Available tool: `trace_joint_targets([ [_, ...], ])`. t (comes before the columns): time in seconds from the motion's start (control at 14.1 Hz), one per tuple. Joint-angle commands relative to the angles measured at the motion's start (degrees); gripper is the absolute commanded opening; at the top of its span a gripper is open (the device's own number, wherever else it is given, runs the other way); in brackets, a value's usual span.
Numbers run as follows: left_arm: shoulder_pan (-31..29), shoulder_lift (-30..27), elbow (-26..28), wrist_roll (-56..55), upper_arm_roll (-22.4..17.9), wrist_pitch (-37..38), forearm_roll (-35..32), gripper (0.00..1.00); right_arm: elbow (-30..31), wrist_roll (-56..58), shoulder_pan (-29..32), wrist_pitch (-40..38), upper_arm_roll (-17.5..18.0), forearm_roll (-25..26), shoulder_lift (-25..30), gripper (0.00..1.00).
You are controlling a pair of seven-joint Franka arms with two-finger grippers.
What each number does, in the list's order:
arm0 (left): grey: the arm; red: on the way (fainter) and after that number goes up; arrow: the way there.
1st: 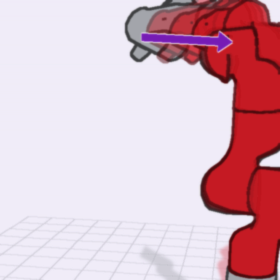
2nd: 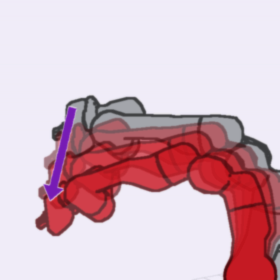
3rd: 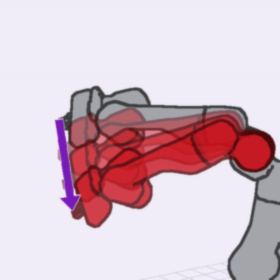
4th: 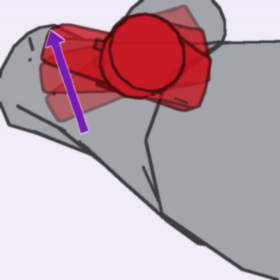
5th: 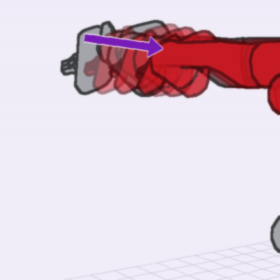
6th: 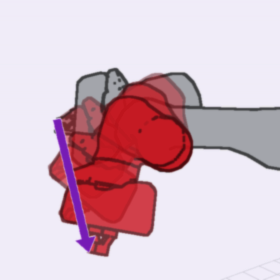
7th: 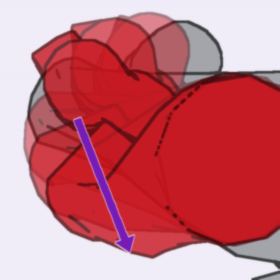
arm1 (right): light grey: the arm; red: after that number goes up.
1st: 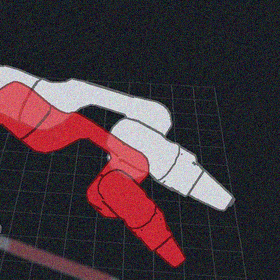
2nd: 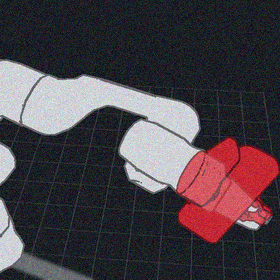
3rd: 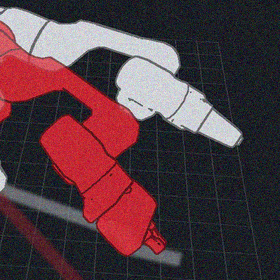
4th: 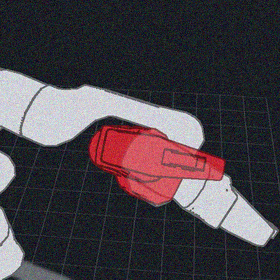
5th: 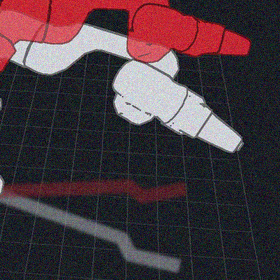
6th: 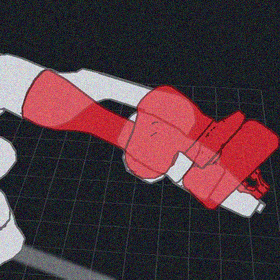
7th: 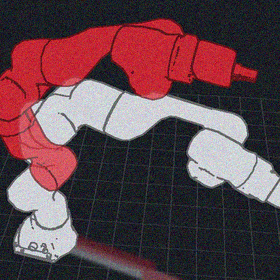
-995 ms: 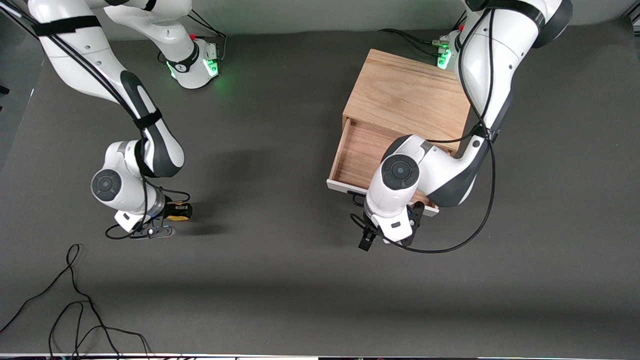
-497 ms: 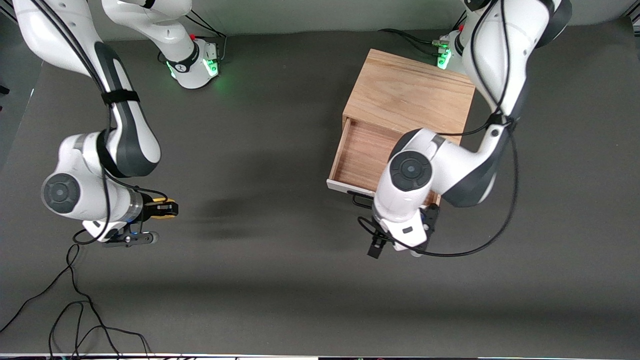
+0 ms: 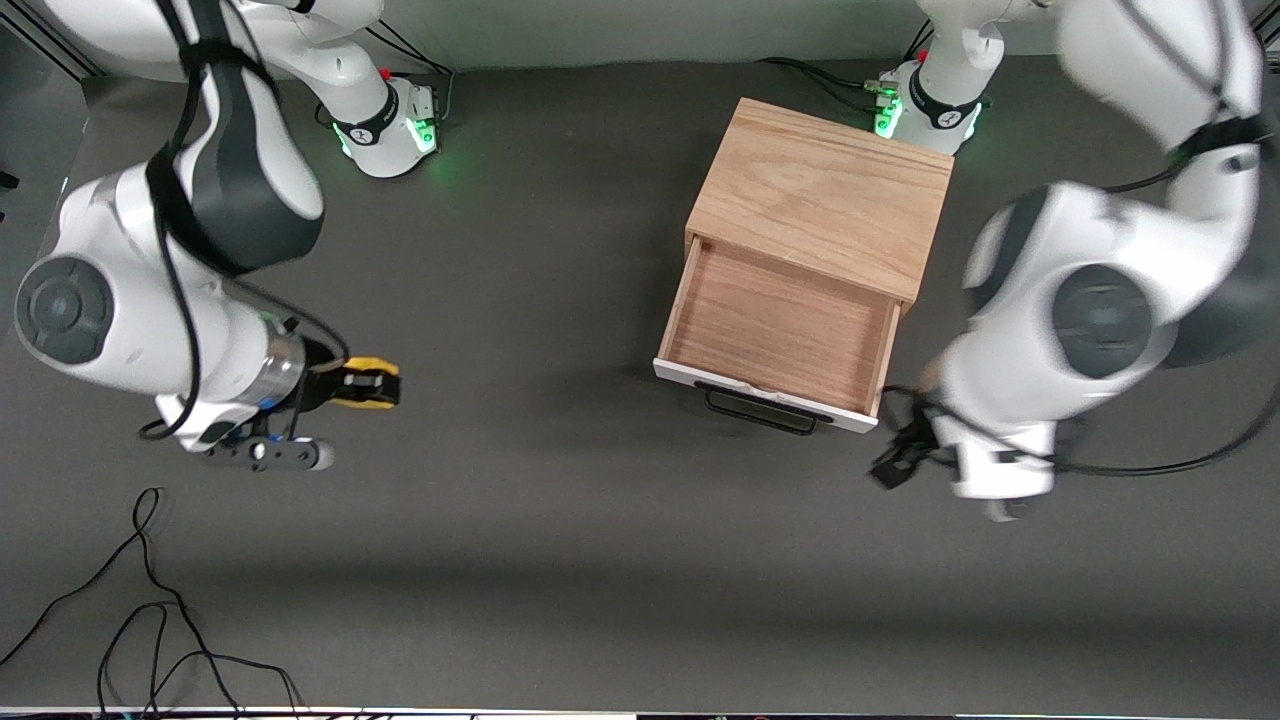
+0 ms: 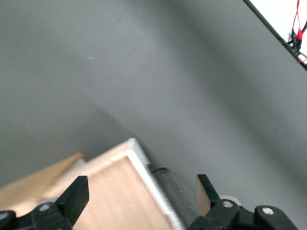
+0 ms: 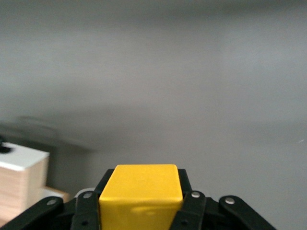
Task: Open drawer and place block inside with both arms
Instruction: 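Withdraw the left gripper while the right gripper carries the cube over the drawer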
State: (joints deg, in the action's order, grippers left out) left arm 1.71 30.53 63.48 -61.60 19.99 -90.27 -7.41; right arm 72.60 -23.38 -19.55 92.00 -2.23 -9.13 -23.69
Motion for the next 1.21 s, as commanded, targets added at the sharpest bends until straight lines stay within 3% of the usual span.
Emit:
trace_joint_targets([
  [0.0, -7.58, -8.01, 7.70, 15.58, 0.31, 3.68, 3.62, 1.00, -9.56, -12.70, -9.51, -1.21, -0.58, -0.71, -5.03, 0.00],
  [0.21, -13.73, -11.19, 8.85, 30.43, 0.31, 8.69, 4.68, 1.00, -17.12, -20.63, -16.73, 0.80, -0.58, -0.80, -10.39, 0.00],
  [0.36, -16.46, -13.99, 11.91, 38.71, 0.22, 9.23, 4.68, 1.00, -17.50, -24.15, -21.39, 5.97, -0.58, -0.80, -12.68, 0.00],
  [0.71, -20.08, -23.57, 24.47, 48.57, -0.13, 4.23, 4.68, 1.00, -17.58, -33.38, -28.61, 17.40, -0.50, -0.88, -19.89, 0.00],
  [0.85, -20.08, -27.61, 30.27, 49.73, -0.91, 0.37, 4.77, 1.00, -17.50, -40.04, -29.67, 23.28, 1.86, -0.80, -22.61, 0.00],
  [0.99, -18.34, -29.73, 32.84, 52.88, -4.67, -1.93, 4.86, 1.00, -17.15, -43.49, -30.98, 26.29, 2.40, -0.71, -24.99, 0.00],
  [1.14, -12.02, -29.74, 31.97, 54.82, -12.57, -2.02, 8.00, 1.00, -16.88, -43.77, -32.65, 27.35, 2.40, -0.27, -27.18, 0.00],
])
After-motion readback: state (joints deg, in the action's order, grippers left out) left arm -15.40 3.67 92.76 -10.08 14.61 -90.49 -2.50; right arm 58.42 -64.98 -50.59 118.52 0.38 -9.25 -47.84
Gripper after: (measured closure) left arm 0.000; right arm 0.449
